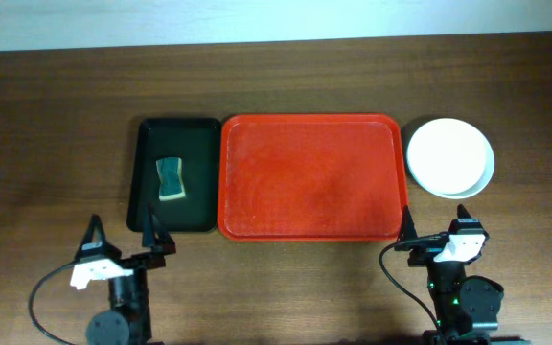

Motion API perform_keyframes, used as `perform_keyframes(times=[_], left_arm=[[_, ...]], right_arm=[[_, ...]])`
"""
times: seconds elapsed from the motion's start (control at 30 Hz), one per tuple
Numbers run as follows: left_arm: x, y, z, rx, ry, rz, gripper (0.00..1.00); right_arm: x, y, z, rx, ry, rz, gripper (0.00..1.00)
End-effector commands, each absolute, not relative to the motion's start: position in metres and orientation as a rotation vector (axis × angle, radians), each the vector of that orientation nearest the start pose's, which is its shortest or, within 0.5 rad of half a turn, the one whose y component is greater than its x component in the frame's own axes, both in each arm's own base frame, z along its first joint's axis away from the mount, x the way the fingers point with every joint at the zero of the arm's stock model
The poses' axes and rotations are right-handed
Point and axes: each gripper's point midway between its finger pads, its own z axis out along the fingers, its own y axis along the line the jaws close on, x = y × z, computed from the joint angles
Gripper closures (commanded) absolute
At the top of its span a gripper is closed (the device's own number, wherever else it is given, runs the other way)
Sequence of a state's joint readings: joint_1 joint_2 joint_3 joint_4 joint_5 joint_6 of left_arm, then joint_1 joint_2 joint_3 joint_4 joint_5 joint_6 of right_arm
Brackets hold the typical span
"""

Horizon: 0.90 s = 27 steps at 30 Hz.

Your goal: Clean dirty plates on tray and stack at the side

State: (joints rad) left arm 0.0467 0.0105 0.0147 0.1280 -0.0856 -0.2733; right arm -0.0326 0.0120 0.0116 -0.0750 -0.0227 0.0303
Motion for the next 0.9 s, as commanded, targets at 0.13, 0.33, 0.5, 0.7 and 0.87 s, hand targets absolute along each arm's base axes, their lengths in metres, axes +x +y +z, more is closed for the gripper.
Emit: perform_keyframes(times=[0.13, 0.33, 0.5, 0.7, 0.87], left_arm=[[0.245, 0.020, 0.157, -0.181, 1.637, -0.020, 0.01], [0.245, 0.017, 0.156, -0.029, 1.651, 0.097, 0.01], [0.245, 0.017, 0.156, -0.023, 1.651, 0.103, 0.01], [0.245, 0.018, 0.157, -0.026, 1.650, 0.105, 0.01], [0.245, 0.018, 0.157, -0.026, 1.650, 0.105, 0.01]], right_arm=[[0.246, -0.004, 0.156, 0.047, 1.648, 0.023, 0.02], [0.246, -0.004, 0.156, 0.047, 1.648, 0.023, 0.01], [0.246, -0.004, 0.156, 0.047, 1.648, 0.023, 0.02], [0.246, -0.004, 0.156, 0.047, 1.648, 0.023, 0.02], [0.246, -0.004, 0.156, 0.047, 1.648, 0.023, 0.01]])
